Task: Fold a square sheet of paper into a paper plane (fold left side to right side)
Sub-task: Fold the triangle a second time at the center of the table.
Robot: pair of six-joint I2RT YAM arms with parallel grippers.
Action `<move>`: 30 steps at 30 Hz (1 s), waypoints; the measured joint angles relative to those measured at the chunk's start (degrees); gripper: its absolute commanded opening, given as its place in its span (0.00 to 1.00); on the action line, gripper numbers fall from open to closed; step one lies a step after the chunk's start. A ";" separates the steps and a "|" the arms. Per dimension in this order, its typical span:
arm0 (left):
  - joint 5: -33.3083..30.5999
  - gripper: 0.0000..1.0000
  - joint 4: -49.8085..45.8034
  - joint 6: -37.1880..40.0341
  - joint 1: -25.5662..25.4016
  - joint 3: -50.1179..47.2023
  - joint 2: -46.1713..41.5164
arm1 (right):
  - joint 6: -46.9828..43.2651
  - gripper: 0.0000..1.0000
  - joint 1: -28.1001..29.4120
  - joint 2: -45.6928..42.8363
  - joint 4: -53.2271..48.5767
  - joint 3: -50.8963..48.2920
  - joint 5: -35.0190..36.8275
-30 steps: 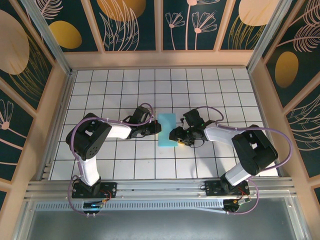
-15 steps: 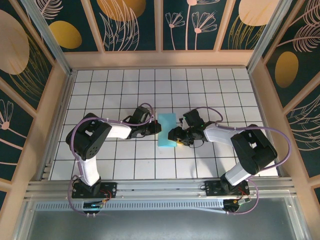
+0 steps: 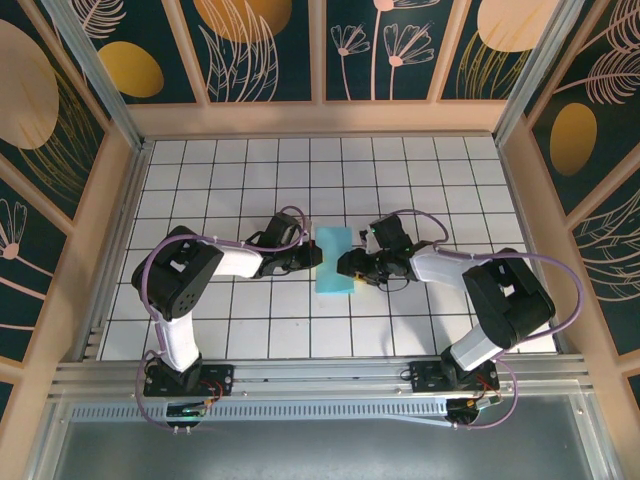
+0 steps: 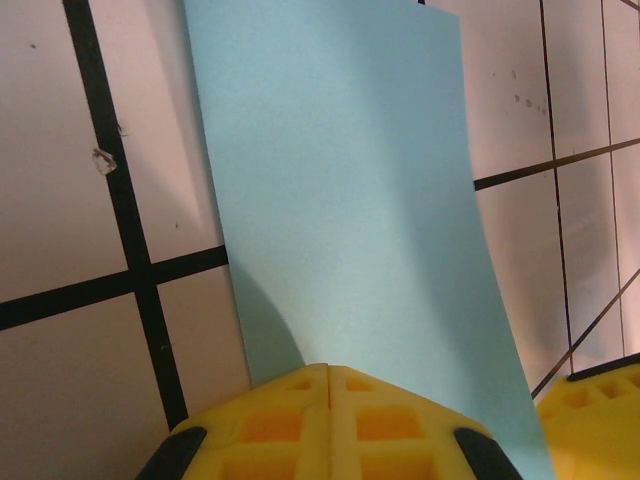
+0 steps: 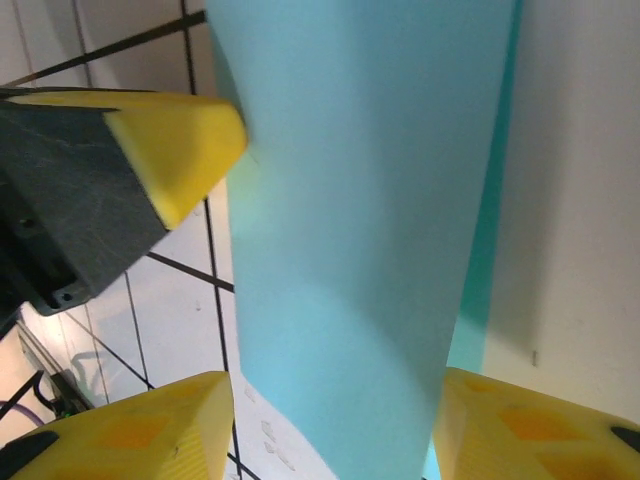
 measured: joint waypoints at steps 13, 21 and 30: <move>-0.13 0.00 0.00 -0.02 -0.07 0.00 -0.02 | -1.44 0.44 -4.76 4.81 5.18 0.66 -3.78; -0.20 0.00 0.00 0.00 -0.11 0.00 -0.07 | -1.64 0.33 -5.81 6.80 6.95 1.79 -5.66; -0.17 0.00 0.02 -0.02 -0.15 -0.04 -0.11 | -1.99 0.18 -6.84 8.41 7.30 2.05 -6.14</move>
